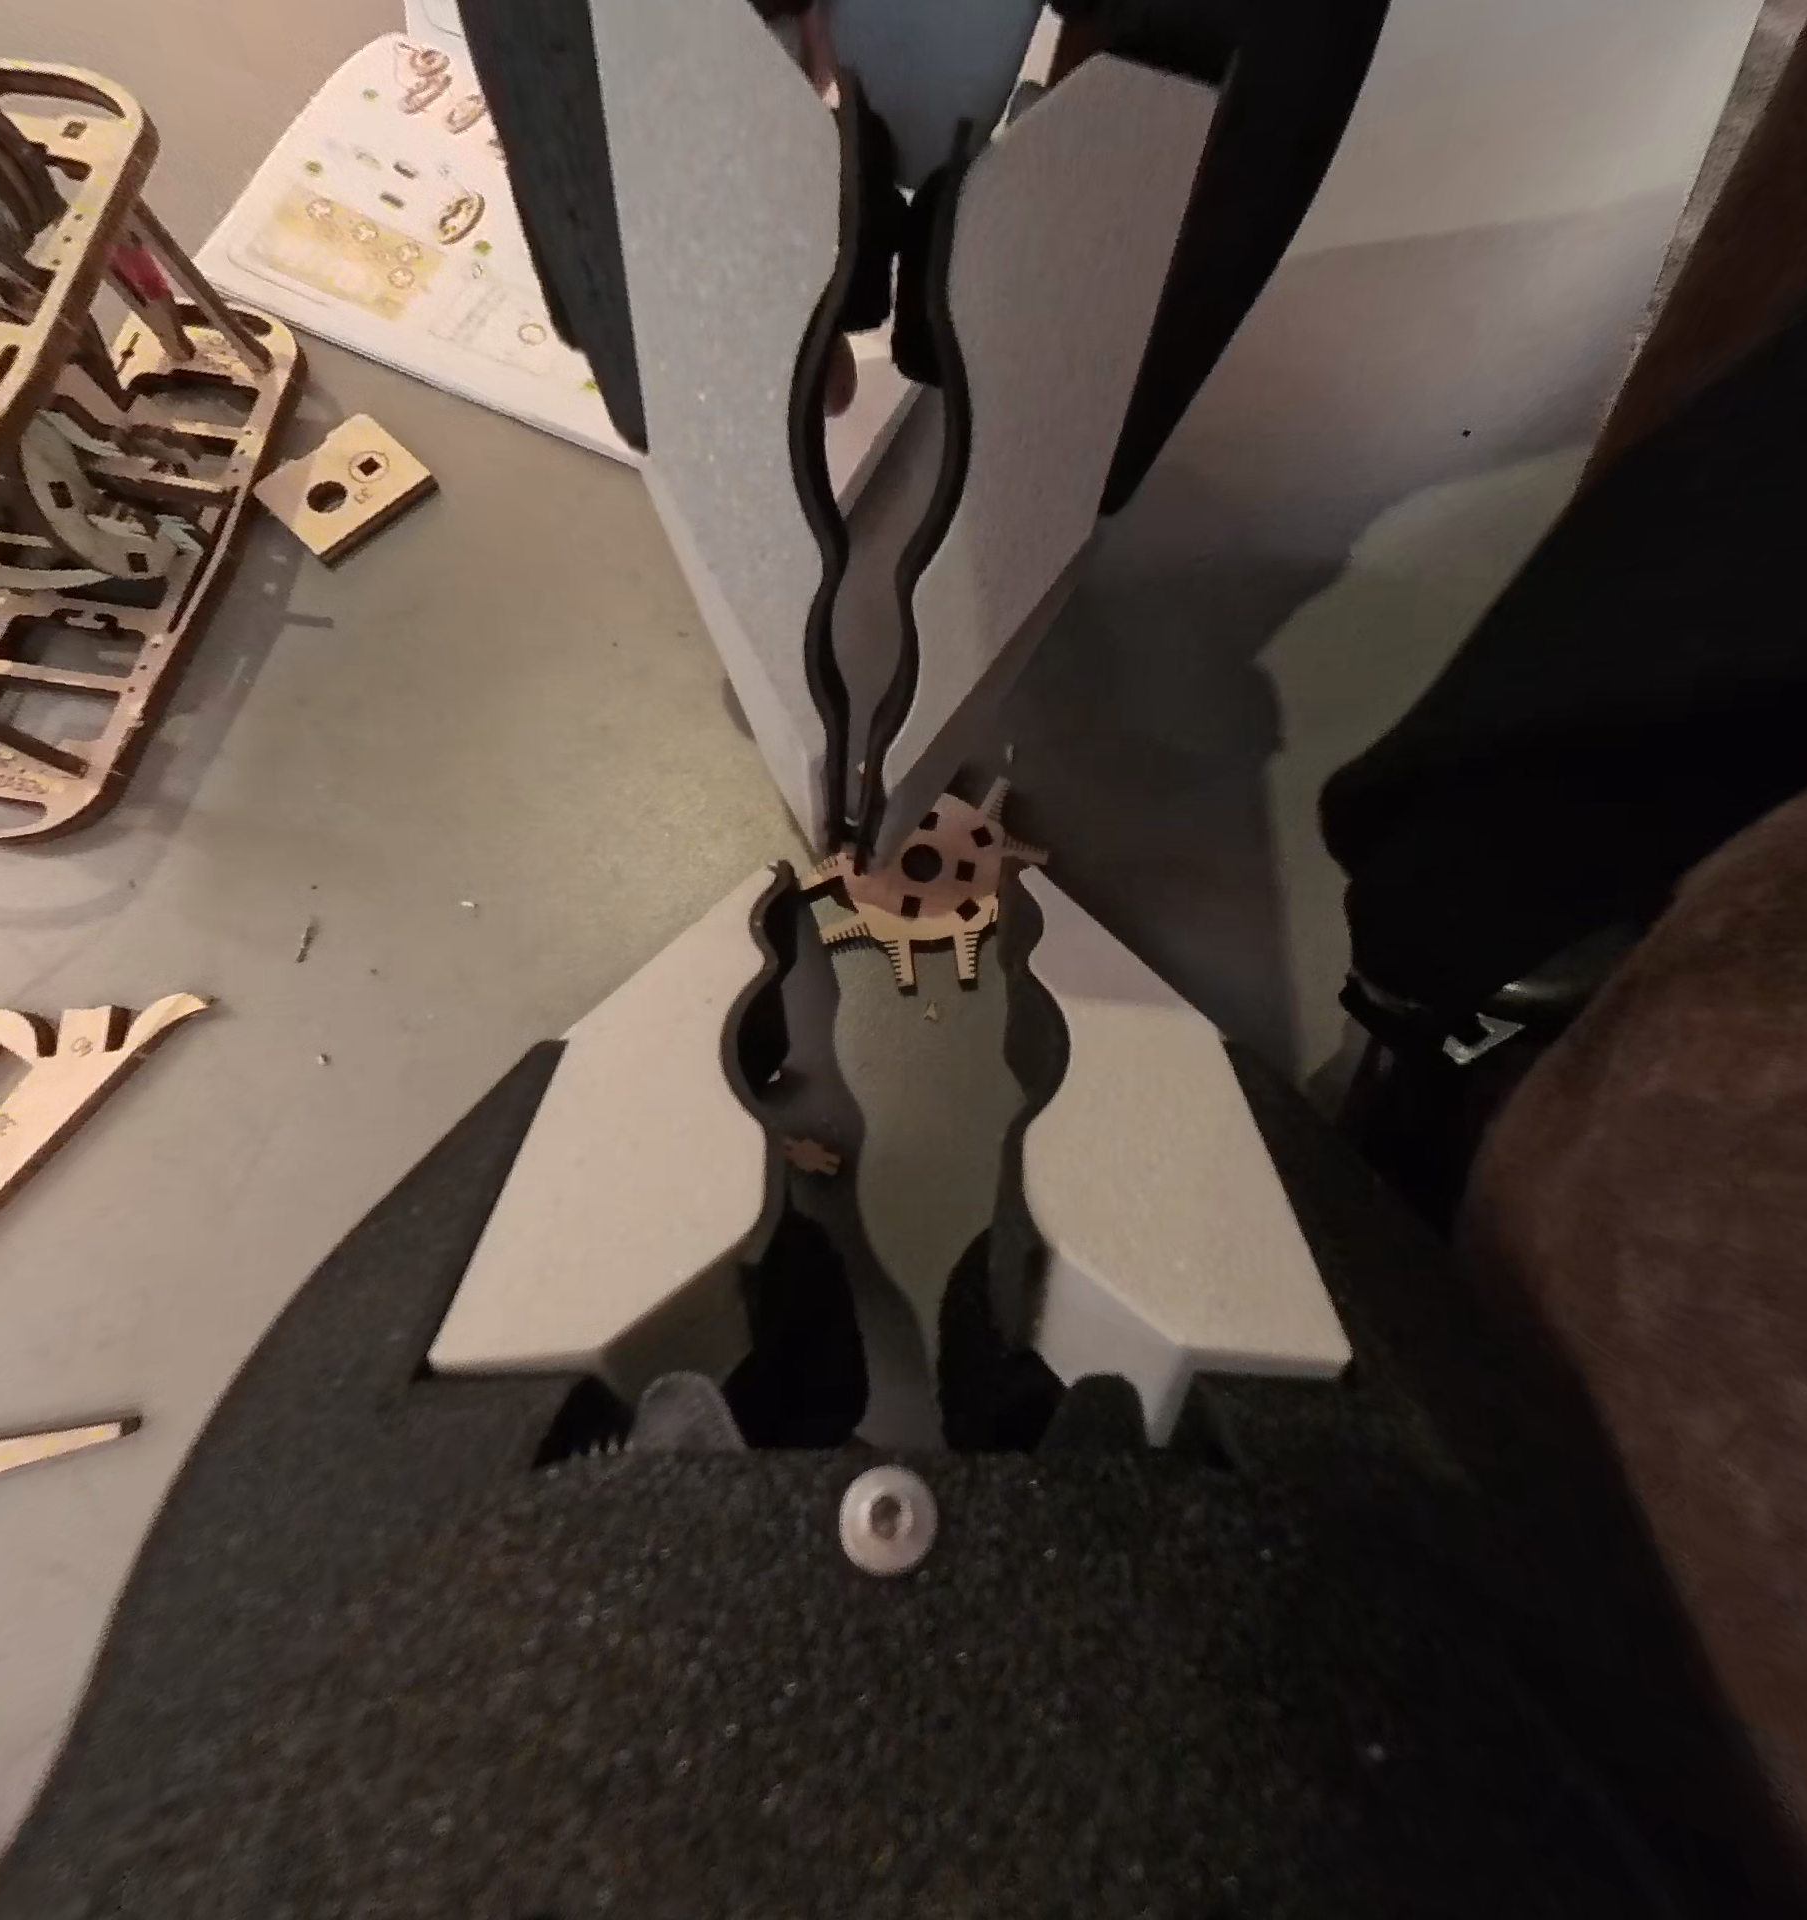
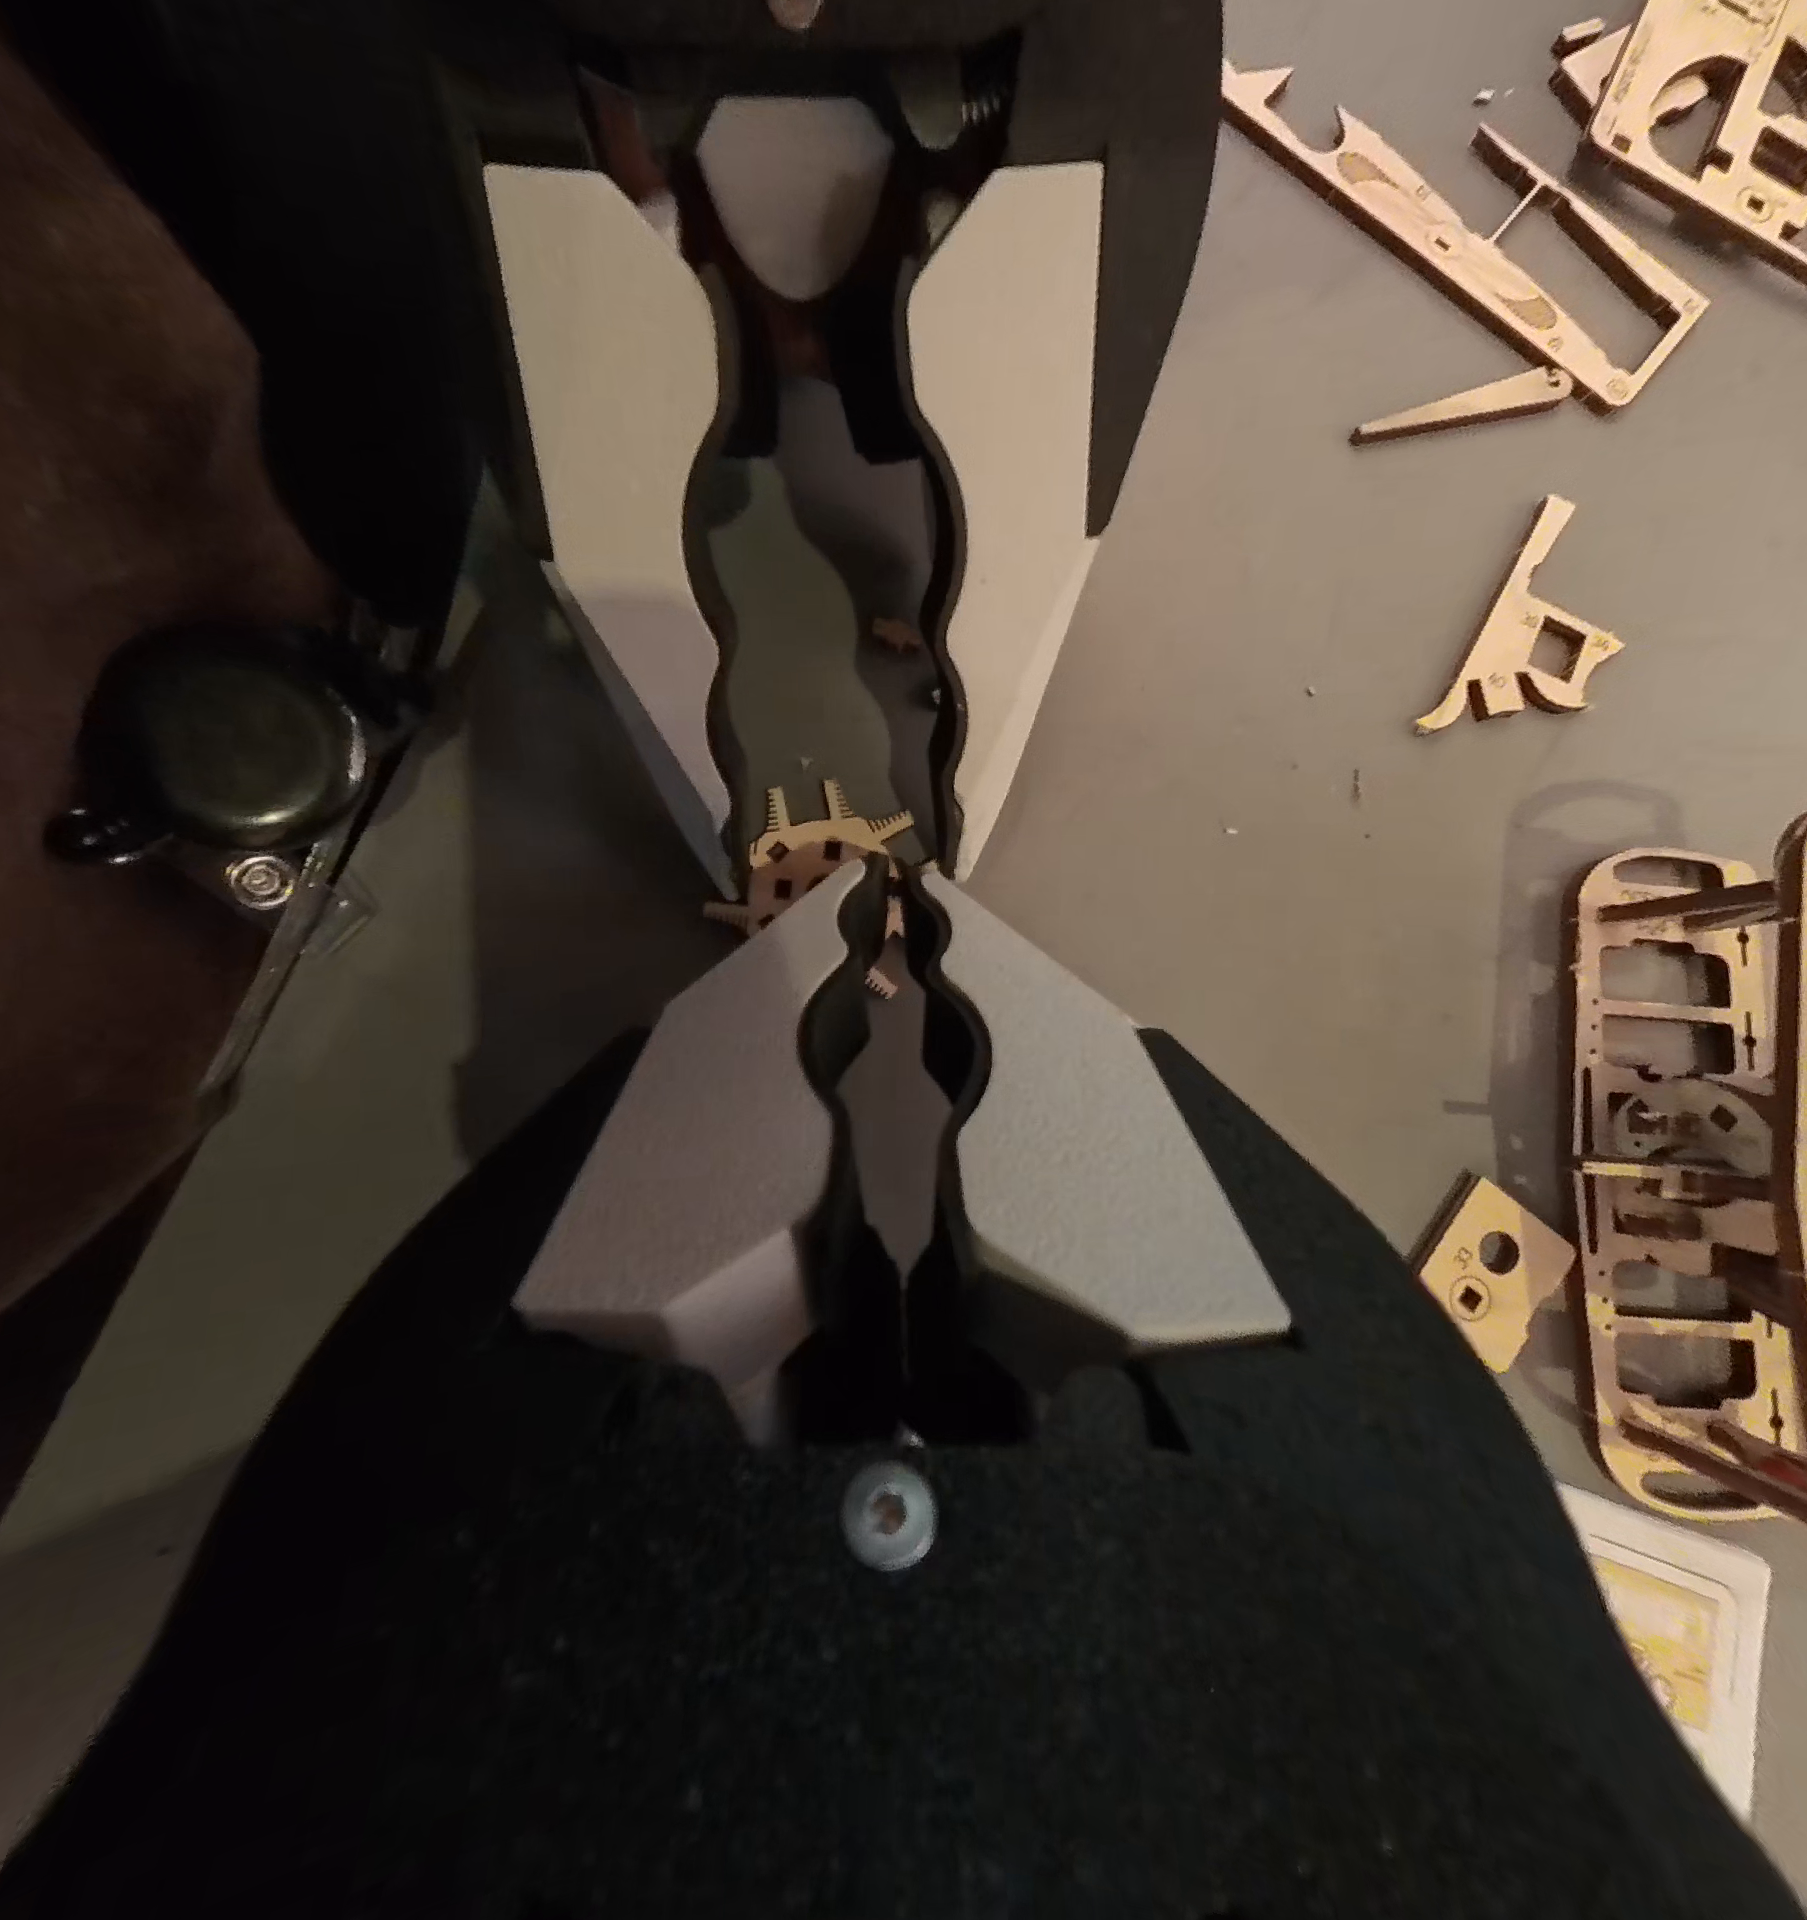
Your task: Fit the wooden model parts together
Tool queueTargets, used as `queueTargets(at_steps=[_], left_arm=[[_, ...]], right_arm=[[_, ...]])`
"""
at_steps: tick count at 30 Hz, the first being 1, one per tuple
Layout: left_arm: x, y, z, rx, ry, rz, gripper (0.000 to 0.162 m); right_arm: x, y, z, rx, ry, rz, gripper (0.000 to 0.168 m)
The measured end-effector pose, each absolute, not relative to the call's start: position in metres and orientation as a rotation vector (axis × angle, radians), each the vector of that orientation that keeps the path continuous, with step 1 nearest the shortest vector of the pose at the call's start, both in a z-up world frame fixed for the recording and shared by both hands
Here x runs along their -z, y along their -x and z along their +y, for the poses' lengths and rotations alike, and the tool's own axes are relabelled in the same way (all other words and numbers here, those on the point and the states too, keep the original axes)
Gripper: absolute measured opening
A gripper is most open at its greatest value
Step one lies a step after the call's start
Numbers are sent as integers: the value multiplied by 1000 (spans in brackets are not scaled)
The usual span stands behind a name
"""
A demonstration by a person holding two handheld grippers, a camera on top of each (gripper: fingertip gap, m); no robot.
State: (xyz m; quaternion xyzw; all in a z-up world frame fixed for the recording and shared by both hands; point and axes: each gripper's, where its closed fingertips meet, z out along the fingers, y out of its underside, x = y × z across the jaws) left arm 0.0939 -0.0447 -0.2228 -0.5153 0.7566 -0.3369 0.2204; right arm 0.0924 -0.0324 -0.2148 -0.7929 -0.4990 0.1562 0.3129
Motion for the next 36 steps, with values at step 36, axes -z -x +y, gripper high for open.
queueTargets(at_steps=[36], left_arm=[[223, -95, -47, 946, 1427, 2097, 28]], right_arm=[[215, -98, -33, -391, 2005, -1129, 2]])
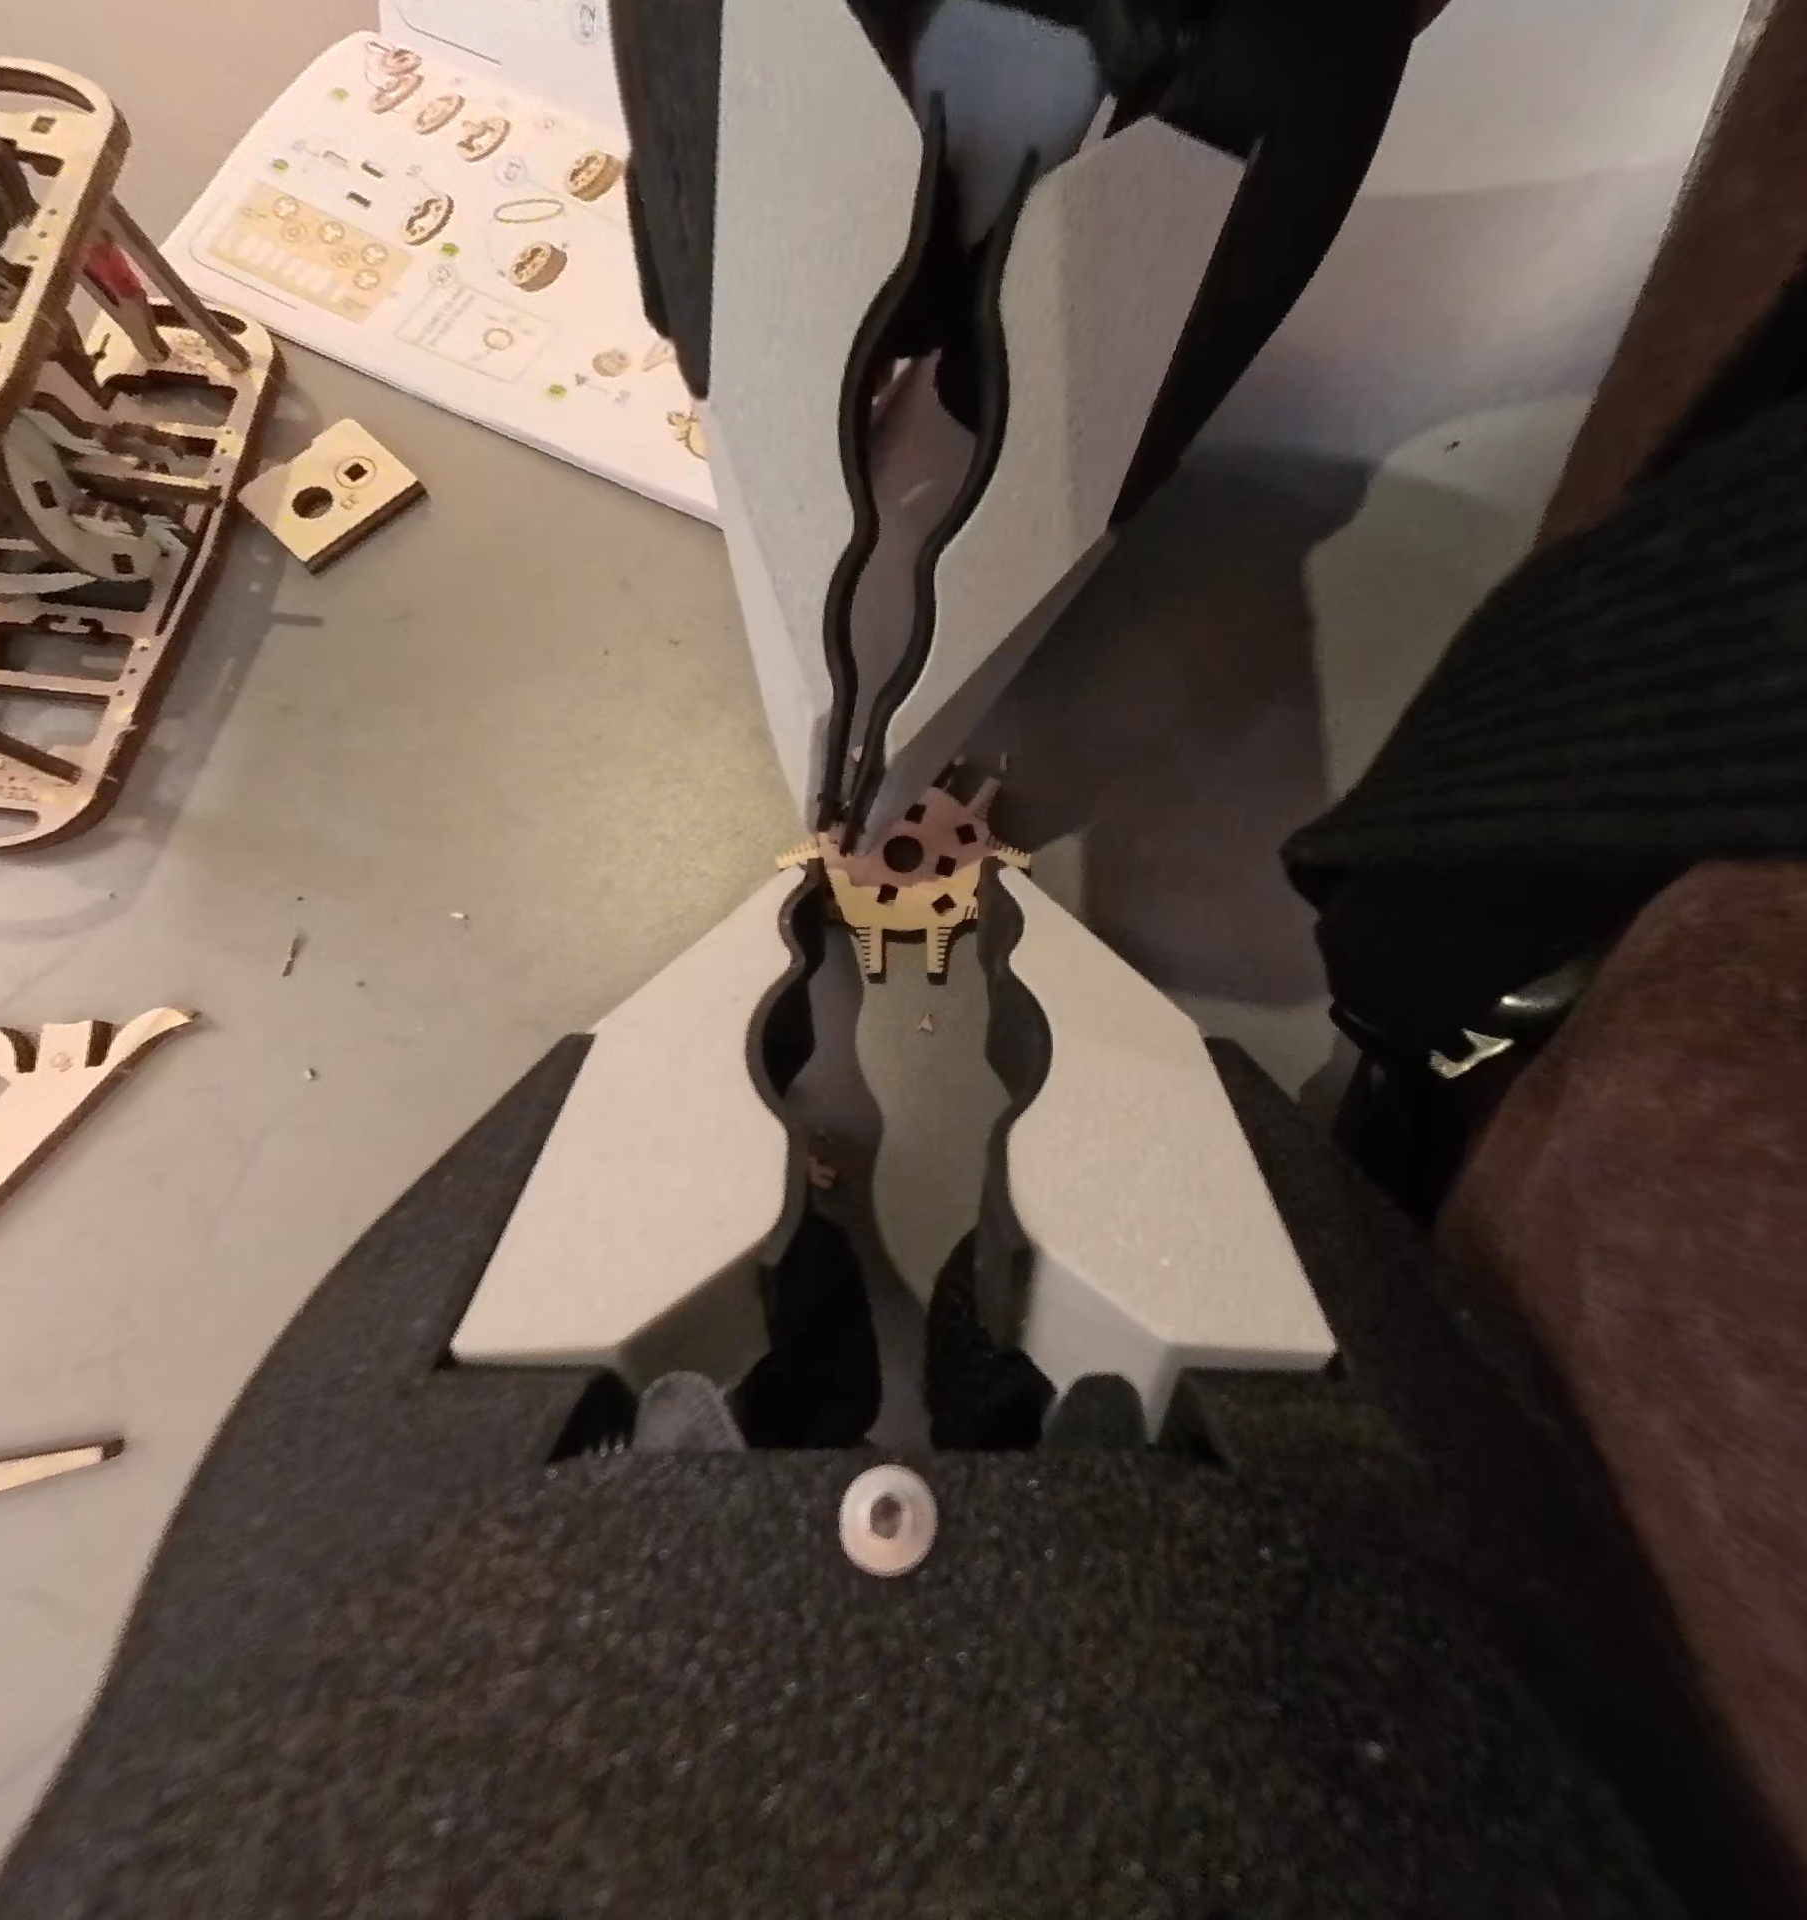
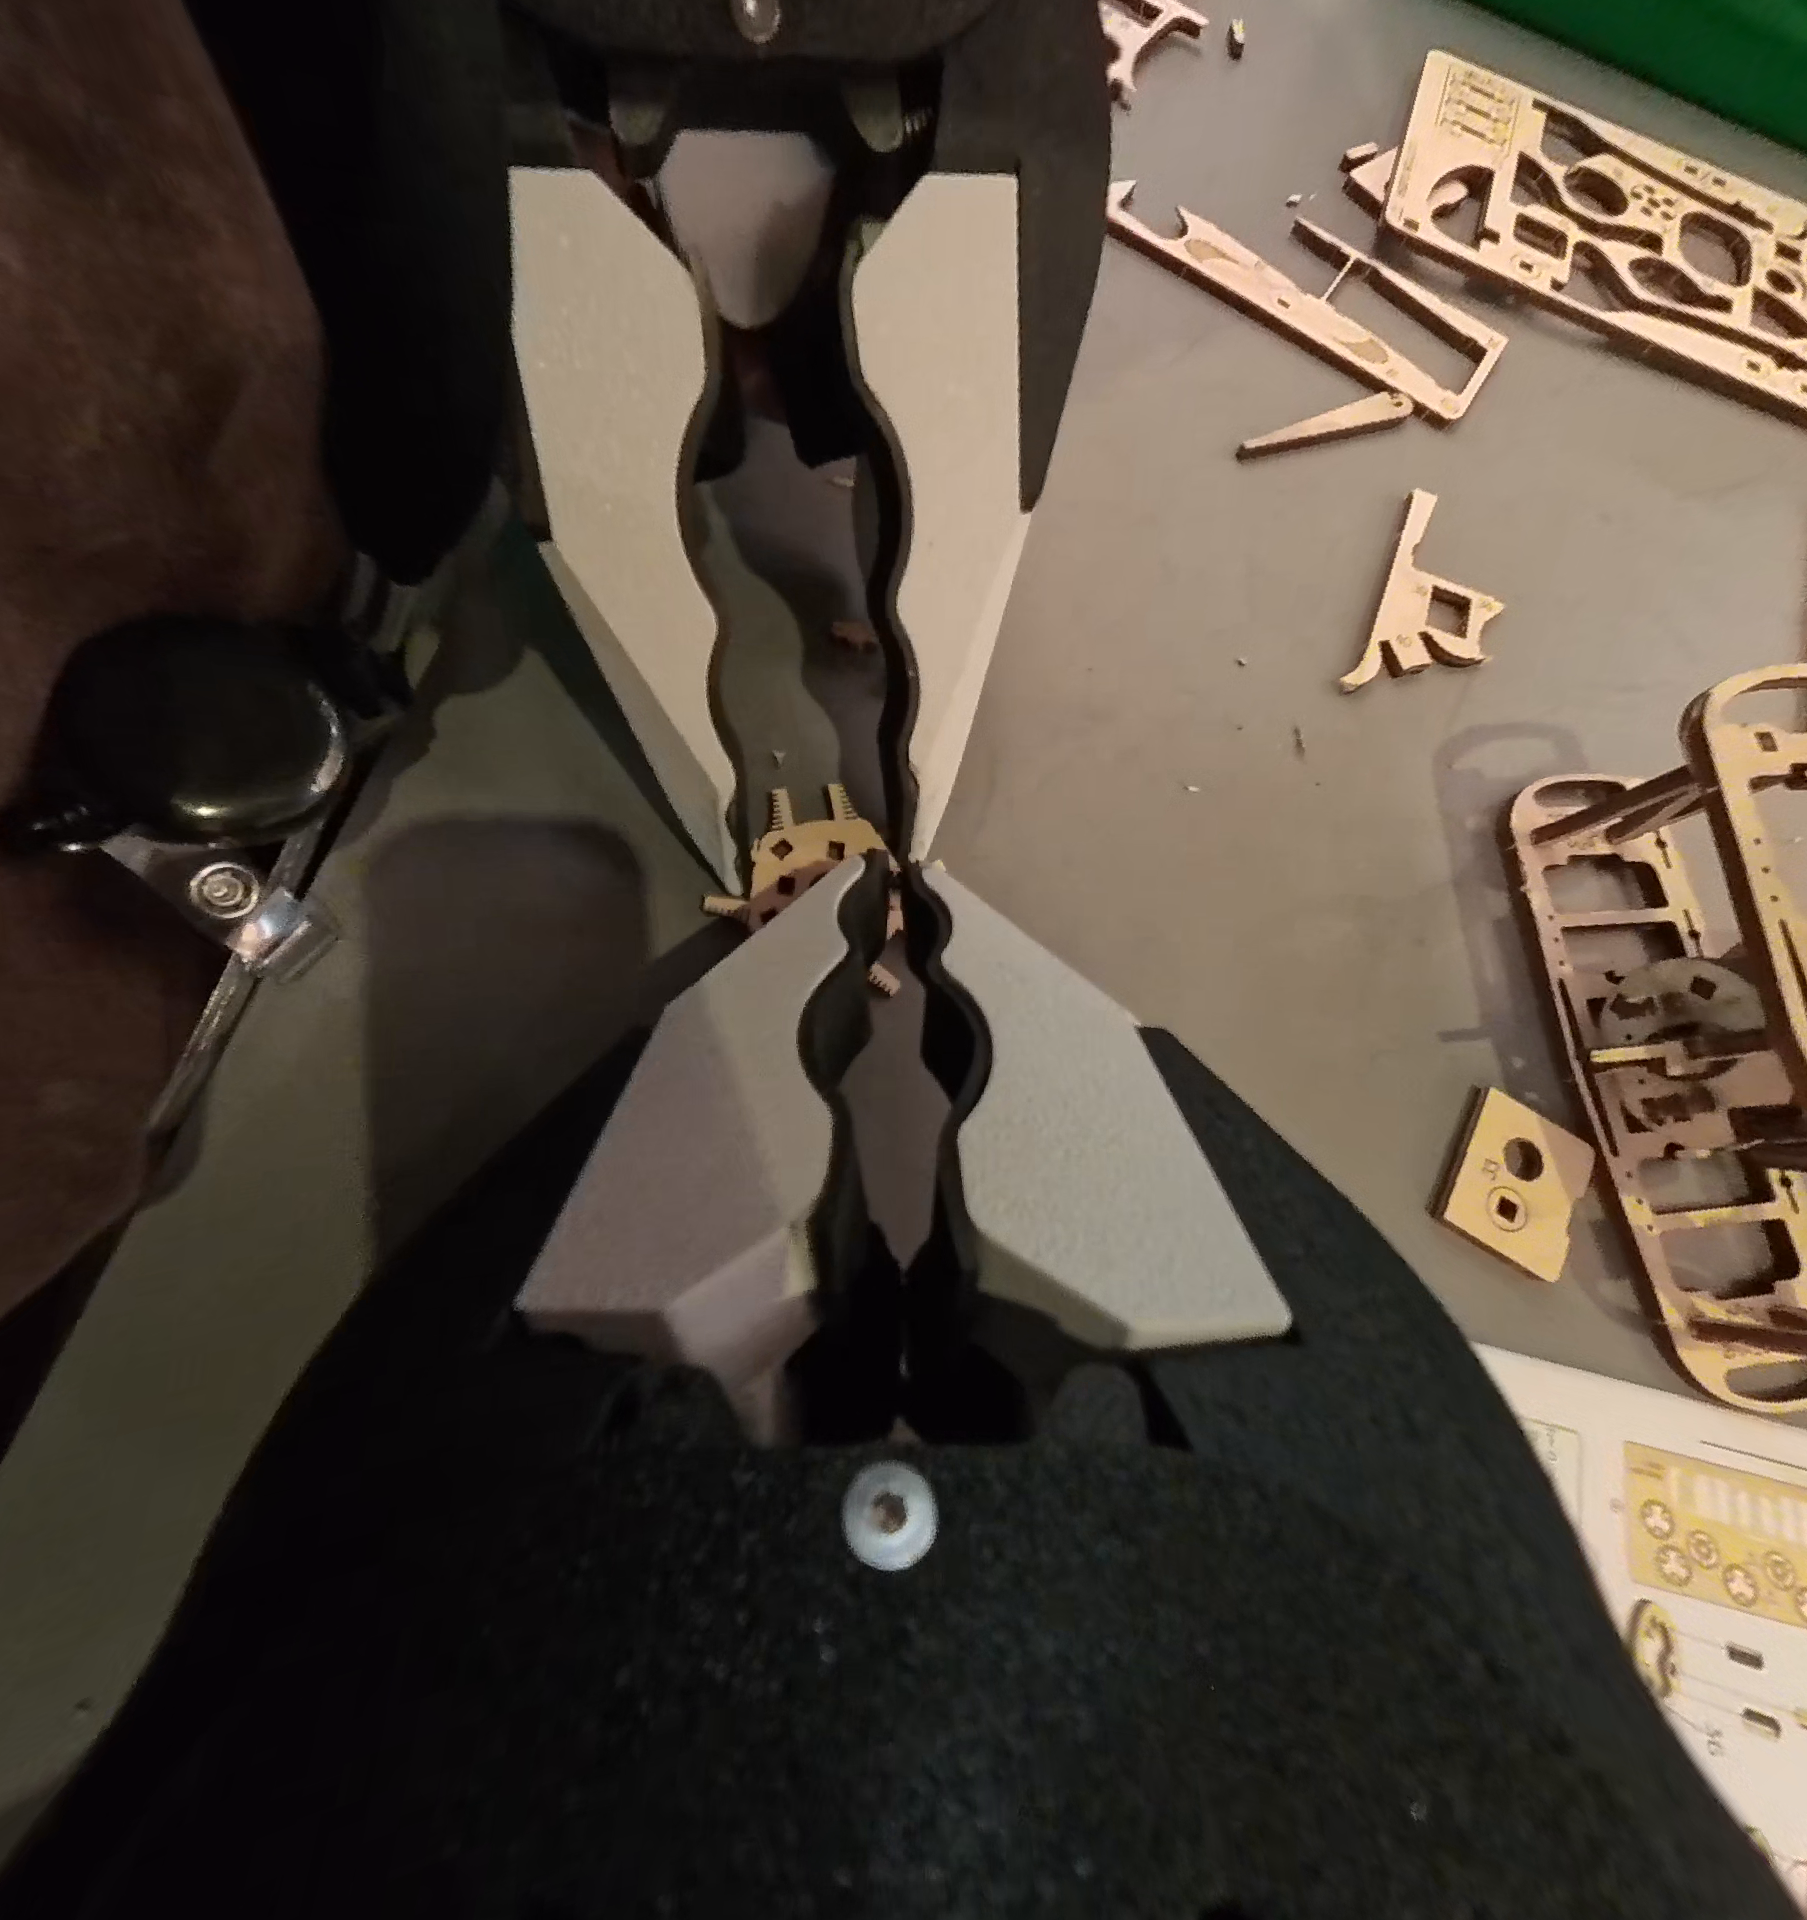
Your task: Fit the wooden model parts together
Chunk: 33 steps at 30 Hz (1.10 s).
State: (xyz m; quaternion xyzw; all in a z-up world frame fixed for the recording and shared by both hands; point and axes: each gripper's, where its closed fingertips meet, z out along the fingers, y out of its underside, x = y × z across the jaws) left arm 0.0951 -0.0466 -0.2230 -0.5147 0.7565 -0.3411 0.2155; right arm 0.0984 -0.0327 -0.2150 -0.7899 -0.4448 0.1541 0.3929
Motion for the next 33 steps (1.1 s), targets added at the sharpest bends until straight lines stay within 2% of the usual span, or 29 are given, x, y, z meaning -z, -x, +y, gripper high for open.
queueTargets(at_steps=[15, 20, 33], left_arm=[[223, -95, -46, 939, 1426, 2094, 27], [223, -94, -46, 940, 1422, 2098, 28], [223, -94, -46, 936, 1422, 2094, 27]], right_arm=[[214, -99, -31, -446, 2054, -1079, 2], [193, -103, -21, -436, 2012, -1015, 3], [212, -94, -29, -437, 1971, -1141, 3]])
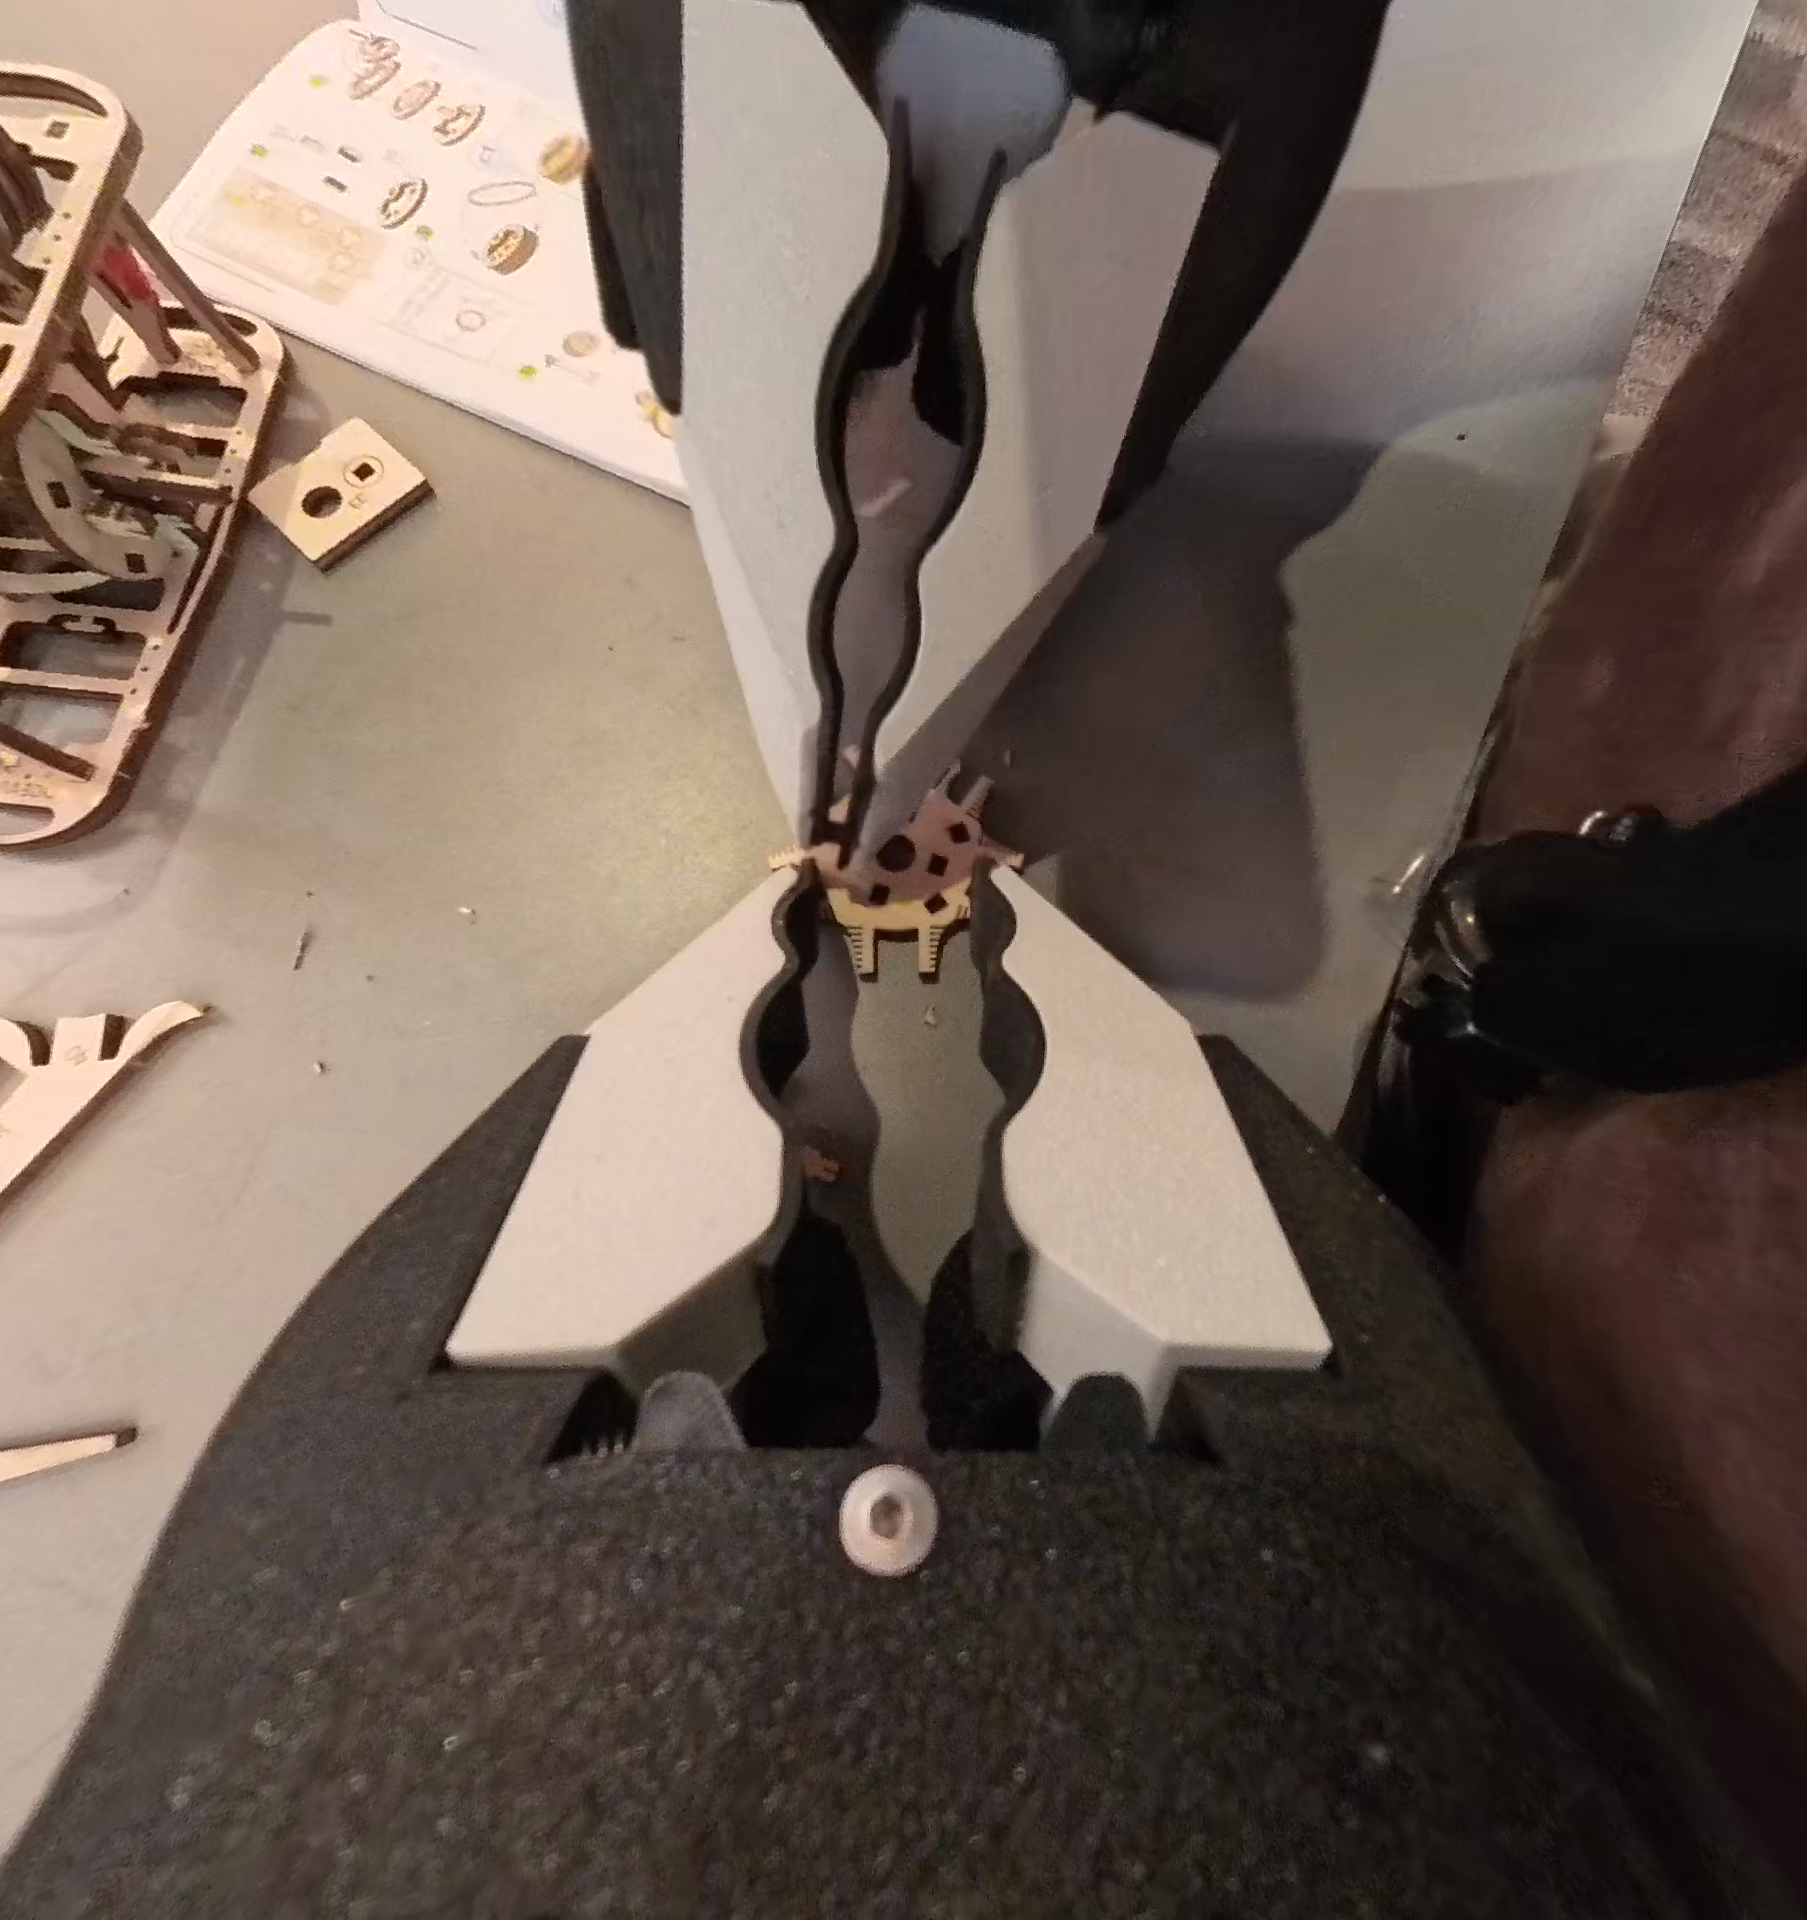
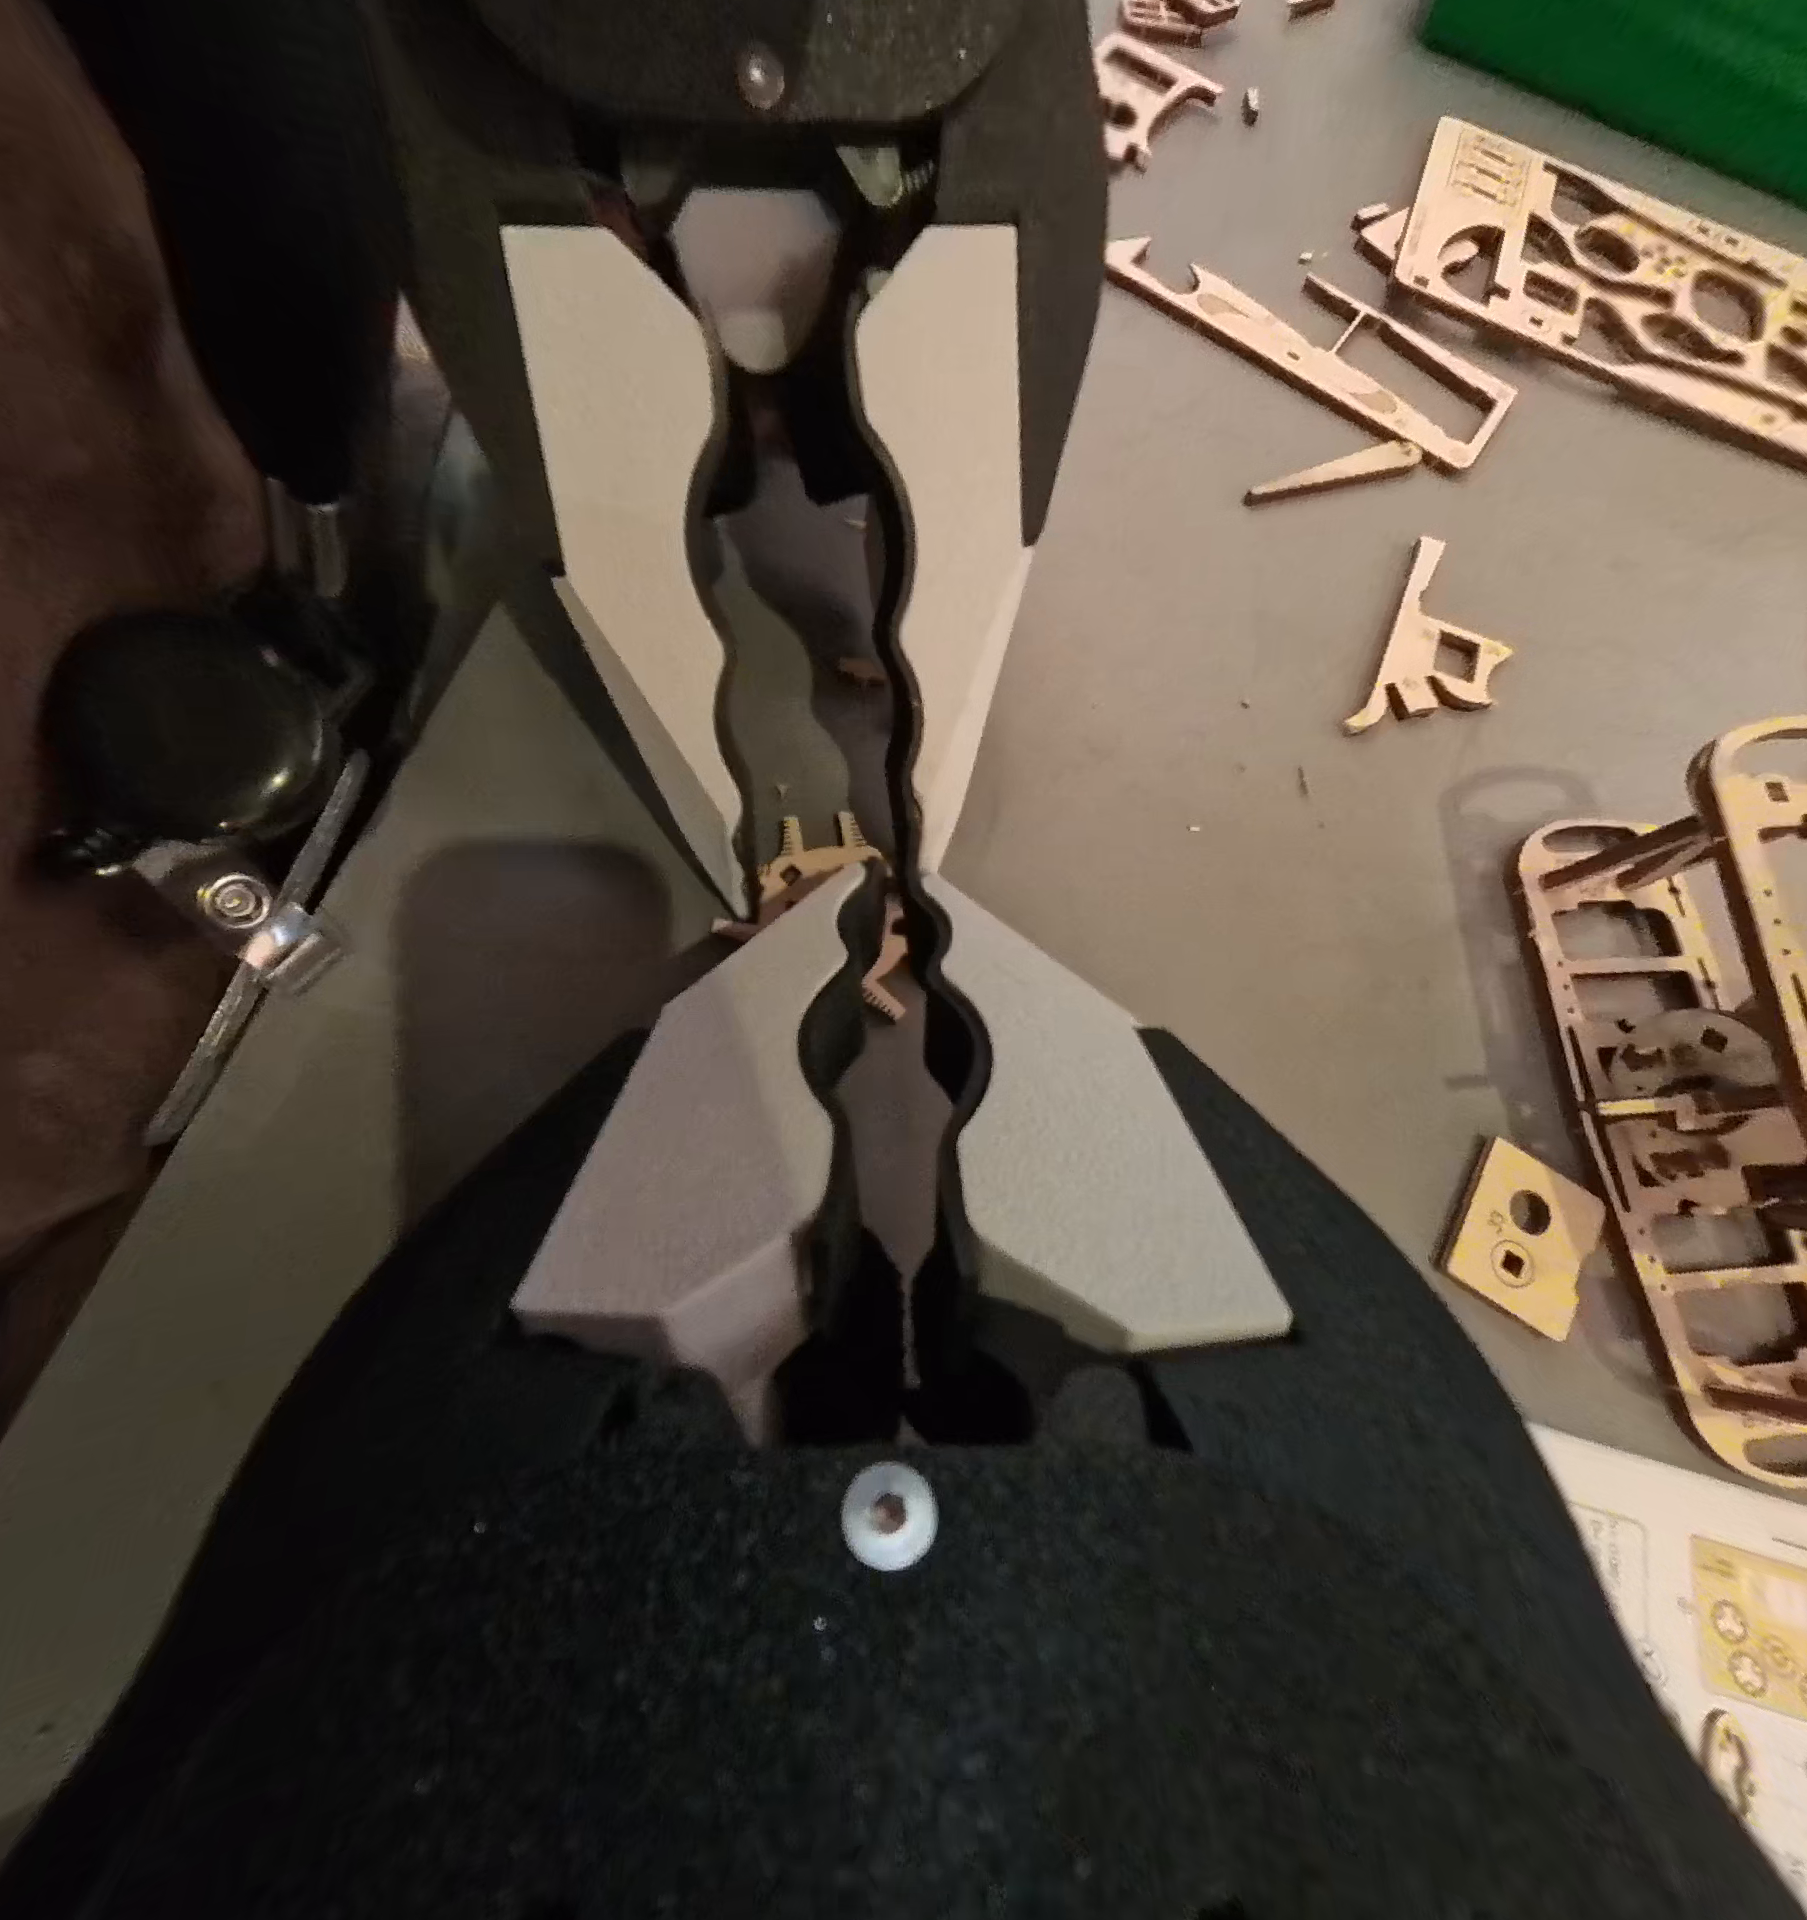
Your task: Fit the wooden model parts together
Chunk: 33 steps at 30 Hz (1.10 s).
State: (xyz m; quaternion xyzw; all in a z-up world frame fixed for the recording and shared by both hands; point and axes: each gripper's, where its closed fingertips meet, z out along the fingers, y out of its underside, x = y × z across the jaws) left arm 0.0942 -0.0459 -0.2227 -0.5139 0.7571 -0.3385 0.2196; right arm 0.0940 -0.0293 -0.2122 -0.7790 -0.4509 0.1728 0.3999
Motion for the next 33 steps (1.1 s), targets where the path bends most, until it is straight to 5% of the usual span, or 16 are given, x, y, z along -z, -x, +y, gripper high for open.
queueTargets(at_steps=[33], left_arm=[[223, -95, -45, 938, 1426, 2092, 27]], right_arm=[[213, -98, -29, -456, 2061, -1030, 2]])
